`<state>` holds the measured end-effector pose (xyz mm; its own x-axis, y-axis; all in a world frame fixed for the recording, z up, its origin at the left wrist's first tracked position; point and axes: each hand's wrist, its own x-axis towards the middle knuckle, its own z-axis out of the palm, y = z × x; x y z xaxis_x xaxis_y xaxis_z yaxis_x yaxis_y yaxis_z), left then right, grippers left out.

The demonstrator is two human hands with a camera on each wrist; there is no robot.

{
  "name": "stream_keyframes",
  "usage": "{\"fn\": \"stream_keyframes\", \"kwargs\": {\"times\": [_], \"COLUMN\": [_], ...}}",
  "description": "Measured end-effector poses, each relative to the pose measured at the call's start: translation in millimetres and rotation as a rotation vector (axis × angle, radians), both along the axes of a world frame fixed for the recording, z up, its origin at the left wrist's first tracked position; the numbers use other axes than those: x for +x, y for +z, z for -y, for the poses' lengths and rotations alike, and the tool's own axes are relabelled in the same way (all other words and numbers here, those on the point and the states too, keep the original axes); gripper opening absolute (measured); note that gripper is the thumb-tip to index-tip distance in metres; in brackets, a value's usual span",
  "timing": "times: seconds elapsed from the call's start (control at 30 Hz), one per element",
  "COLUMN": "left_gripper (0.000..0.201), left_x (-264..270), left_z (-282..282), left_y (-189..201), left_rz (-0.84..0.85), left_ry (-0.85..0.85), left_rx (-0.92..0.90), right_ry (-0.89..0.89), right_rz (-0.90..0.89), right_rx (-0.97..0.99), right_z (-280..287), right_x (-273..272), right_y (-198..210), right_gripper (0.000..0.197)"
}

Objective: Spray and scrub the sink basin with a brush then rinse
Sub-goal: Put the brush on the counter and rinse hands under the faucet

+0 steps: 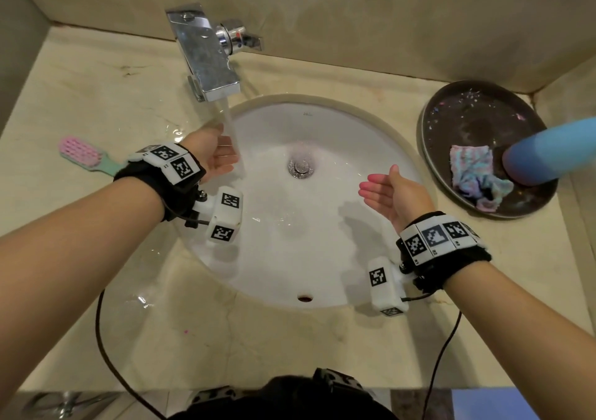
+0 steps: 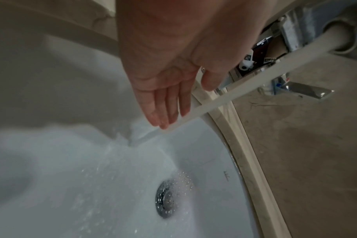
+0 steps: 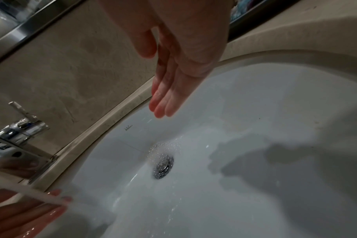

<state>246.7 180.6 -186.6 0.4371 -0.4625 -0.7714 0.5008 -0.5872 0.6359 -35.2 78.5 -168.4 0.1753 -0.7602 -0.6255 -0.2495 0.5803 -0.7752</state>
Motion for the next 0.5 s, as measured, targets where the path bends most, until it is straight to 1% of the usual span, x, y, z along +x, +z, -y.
{"fn": "stream_keyframes", "kwargs": {"times": [0.3,0.5], "left_gripper": [0.04,0.041], "left_x": [5.6,9.6], "left_z": [0.4,-2.5], "left_y": [-4.7,-0.8], "left_rz": [0.01,-0.026], "left_ry": [0.022,0.023], "left_rx": [0.028,-0.003], "right_ry": [0.005,0.037], "right_rz": [-0.008,-0.024], "right_rx": [0.004,-0.019], "right_z": [5.5,11.1], "right_x": [8.2,14.4], "right_y": [1.0,4.5], "right_gripper": [0.044,0.044]}}
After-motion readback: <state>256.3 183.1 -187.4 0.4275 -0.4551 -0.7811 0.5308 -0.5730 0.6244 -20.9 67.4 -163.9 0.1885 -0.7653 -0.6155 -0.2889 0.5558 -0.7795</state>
